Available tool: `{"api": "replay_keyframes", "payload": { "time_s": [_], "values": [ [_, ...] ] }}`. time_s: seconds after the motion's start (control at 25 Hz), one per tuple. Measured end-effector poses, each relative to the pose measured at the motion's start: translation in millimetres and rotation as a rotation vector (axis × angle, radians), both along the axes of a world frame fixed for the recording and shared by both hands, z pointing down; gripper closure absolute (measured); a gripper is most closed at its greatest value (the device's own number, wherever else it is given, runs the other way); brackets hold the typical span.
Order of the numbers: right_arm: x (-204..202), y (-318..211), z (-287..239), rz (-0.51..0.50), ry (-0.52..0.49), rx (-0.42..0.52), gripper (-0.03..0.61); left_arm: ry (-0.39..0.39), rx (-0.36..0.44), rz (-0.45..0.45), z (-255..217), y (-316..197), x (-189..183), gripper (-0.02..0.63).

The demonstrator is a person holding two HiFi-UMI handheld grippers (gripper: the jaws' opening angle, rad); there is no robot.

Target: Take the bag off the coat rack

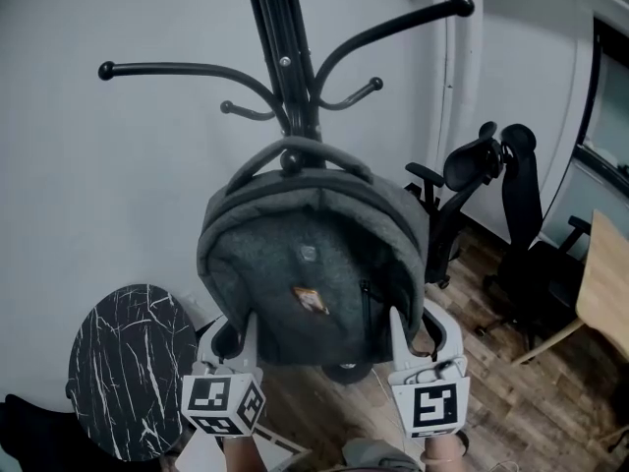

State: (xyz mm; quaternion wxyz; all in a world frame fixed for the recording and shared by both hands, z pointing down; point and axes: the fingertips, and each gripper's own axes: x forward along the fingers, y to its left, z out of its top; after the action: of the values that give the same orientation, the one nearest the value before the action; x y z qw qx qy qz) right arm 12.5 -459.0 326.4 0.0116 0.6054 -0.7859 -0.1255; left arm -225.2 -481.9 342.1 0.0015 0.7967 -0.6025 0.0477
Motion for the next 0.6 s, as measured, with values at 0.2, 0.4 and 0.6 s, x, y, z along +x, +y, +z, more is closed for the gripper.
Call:
{"api": "replay_keyframes", "payload": {
  "time_s": [0.2, 0.4, 0.6],
  "values": [
    [1, 16, -6, 0.003, -0.001, 0.008, 0.482, -0.001, 0.019, 0.004, -8, 18, 1, 0.546],
    [1, 34, -13, -0.002, 0.002, 0.027, 0.482, 0.007, 0.036, -0.001, -14, 38, 1, 0.546],
    [1, 56, -15, -0.007, 0.0, 0.029, 0.483, 0.01, 0.044, -0.003, -17, 61, 0, 0.546]
  ]
}}
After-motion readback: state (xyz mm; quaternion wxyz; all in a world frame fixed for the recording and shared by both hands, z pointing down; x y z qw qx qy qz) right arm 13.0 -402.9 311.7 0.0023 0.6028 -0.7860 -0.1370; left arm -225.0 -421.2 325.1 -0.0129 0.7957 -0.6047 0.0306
